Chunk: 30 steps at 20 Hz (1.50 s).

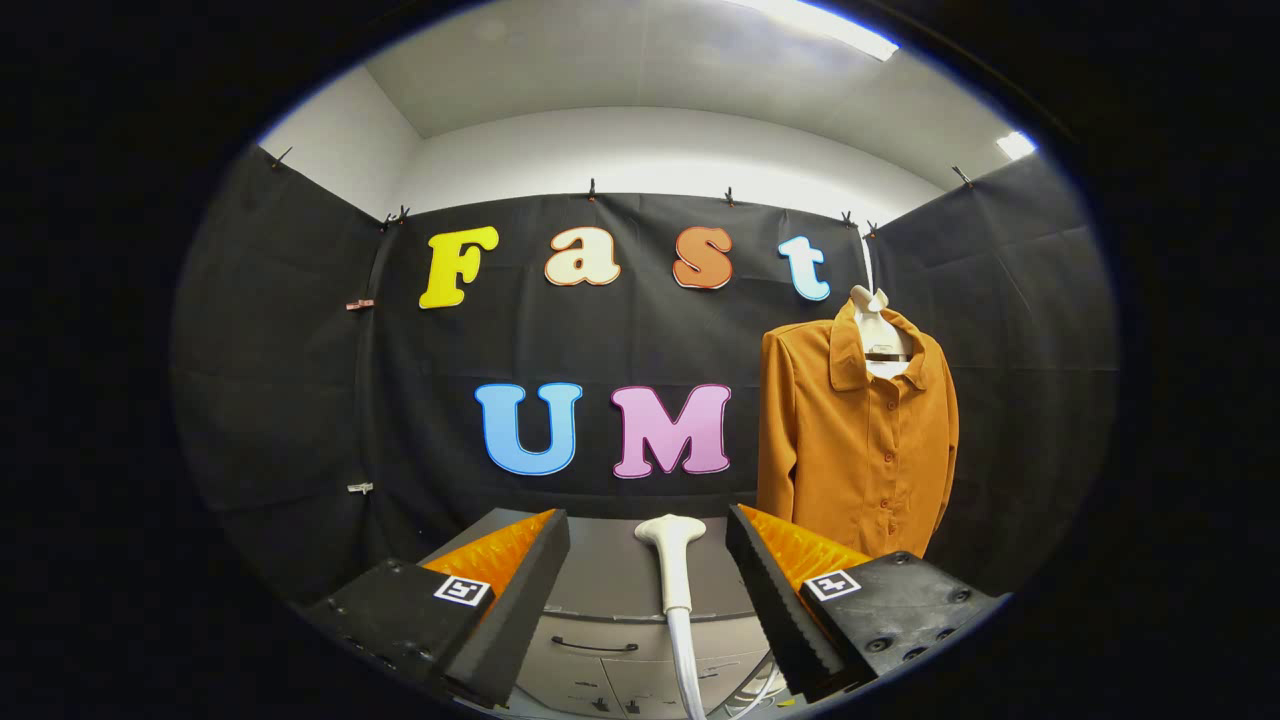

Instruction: Iron the clothes twice with a garment steamer, once on the left side and once on the right side.

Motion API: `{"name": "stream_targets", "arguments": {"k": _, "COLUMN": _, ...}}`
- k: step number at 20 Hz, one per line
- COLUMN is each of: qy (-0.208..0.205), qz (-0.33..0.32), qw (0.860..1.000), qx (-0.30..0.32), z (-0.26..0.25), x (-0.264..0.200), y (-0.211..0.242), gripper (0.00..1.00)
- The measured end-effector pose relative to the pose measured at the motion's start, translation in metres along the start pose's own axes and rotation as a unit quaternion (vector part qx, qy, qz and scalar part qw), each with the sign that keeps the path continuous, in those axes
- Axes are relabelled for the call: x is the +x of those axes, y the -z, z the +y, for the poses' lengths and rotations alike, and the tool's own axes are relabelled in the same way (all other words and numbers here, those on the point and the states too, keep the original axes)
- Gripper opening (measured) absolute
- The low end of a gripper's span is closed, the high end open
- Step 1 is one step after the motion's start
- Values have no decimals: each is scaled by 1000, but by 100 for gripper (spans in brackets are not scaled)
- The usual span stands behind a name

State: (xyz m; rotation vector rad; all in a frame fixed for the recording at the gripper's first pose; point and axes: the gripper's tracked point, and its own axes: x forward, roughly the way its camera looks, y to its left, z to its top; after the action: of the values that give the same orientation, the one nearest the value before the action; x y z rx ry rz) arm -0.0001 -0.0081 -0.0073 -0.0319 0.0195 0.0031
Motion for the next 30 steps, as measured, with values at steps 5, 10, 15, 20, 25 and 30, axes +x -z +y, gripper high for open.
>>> {"name": "stream_targets", "arguments": {"k": 5, "qy": 3, "qz": -4, "qw": 1000, "qx": -3, "z": 7, "x": 2, "y": 0, "gripper": 98}}
{"name": "stream_targets", "arguments": {"k": 10, "qy": 13, "qz": 1, "qw": 1000, "qx": -7, "z": 12, "x": 9, "y": 6, "gripper": 98}}
{"name": "stream_targets", "arguments": {"k": 15, "qy": 35, "qz": 14, "qw": 999, "qx": -7, "z": 16, "x": 21, "y": 16, "gripper": 98}}
{"name": "stream_targets", "arguments": {"k": 20, "qy": 55, "qz": 34, "qw": 998, "qx": -2, "z": 17, "x": 35, "y": 33, "gripper": 98}}
{"name": "stream_targets", "arguments": {"k": 25, "qy": 53, "qz": 60, "qw": 997, "qx": 1, "z": 13, "x": 67, "y": 52, "gripper": 98}}
{"name": "stream_targets", "arguments": {"k": 30, "qy": 24, "qz": 103, "qw": 994, "qx": -11, "z": 2, "x": 118, "y": 85, "gripper": 98}}
